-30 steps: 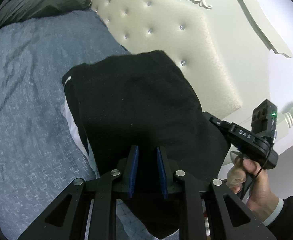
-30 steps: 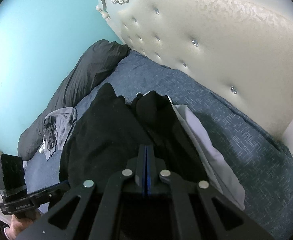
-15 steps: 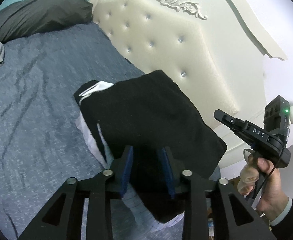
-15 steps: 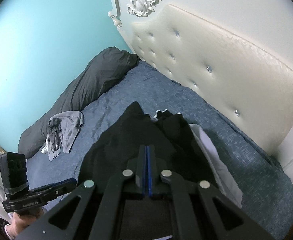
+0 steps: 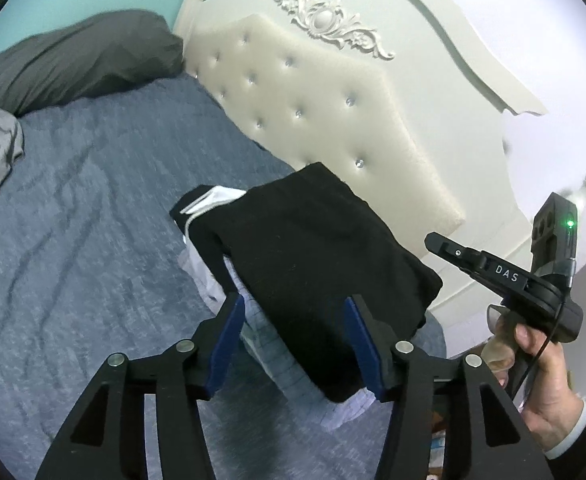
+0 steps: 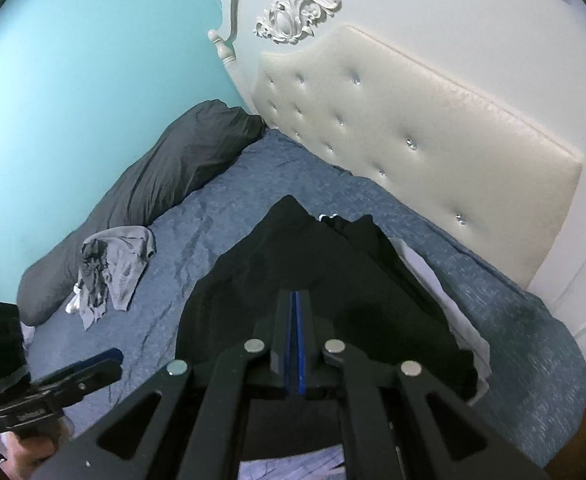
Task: Fold clothes
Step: 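Open both grippers and pull them back from the pile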
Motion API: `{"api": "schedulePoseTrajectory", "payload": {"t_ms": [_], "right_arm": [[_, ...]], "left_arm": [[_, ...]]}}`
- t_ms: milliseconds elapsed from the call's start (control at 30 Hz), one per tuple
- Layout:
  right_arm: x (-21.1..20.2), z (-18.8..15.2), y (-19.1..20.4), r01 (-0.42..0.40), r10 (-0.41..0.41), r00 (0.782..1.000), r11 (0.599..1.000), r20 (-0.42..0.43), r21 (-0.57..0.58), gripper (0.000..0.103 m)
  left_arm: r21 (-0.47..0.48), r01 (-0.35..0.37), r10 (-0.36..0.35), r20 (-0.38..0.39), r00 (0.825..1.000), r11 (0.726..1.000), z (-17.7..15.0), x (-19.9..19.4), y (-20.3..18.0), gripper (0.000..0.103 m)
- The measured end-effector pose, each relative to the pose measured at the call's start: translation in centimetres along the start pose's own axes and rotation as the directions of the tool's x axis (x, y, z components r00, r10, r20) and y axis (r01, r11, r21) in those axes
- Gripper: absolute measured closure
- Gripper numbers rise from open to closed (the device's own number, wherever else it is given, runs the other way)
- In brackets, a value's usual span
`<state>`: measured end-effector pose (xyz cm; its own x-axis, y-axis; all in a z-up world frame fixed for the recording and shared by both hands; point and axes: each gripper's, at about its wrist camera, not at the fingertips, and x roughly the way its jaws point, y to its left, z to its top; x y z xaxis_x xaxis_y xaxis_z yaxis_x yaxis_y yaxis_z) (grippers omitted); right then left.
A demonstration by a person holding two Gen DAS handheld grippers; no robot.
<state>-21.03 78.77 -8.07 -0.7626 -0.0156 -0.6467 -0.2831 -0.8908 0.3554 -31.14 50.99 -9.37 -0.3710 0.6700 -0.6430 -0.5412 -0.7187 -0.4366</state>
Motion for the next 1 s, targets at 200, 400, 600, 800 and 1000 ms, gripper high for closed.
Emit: {"api": "schedulePoseTrajectory", "payload": {"t_ms": [200,400,600,800,1000], "right_arm": [[-1.5,-1.3,2.2,0.024,-0.024,0.999,1.000,0.029,0.004,0.097],[-2.9,-2.4,3.6,0.045,-0.045,0.997,0.999,0.055,0.008,0.079],[-4.3,-3.6,4.6,0.070,-0.070,0.995,0.998,0.078,0.000,0.074],[-5.7,-5.0,5.5,0.079,-0.079,0.992,0.997,0.096,-0.001,0.054],[-7.0,-6.5,6.6,0.106,-0.105,0.987,0.994,0.123,-0.006,0.041]], "left_arm": [[0.020,-0.008,0.007,0.031,0.999,1.000,-0.5,-2.3,0.3,0.040],[0.050,-0.008,0.006,0.052,0.999,0.999,-1.2,-3.8,0.0,0.037],[0.081,-0.003,-0.004,0.086,0.996,0.997,-1.9,-5.2,-0.3,0.027],[0.098,-0.006,-0.006,0.119,0.993,0.995,-2.7,-6.6,-0.3,0.020],[0.117,-0.018,0.000,0.156,0.988,0.993,-3.7,-8.0,0.0,0.010]]}}
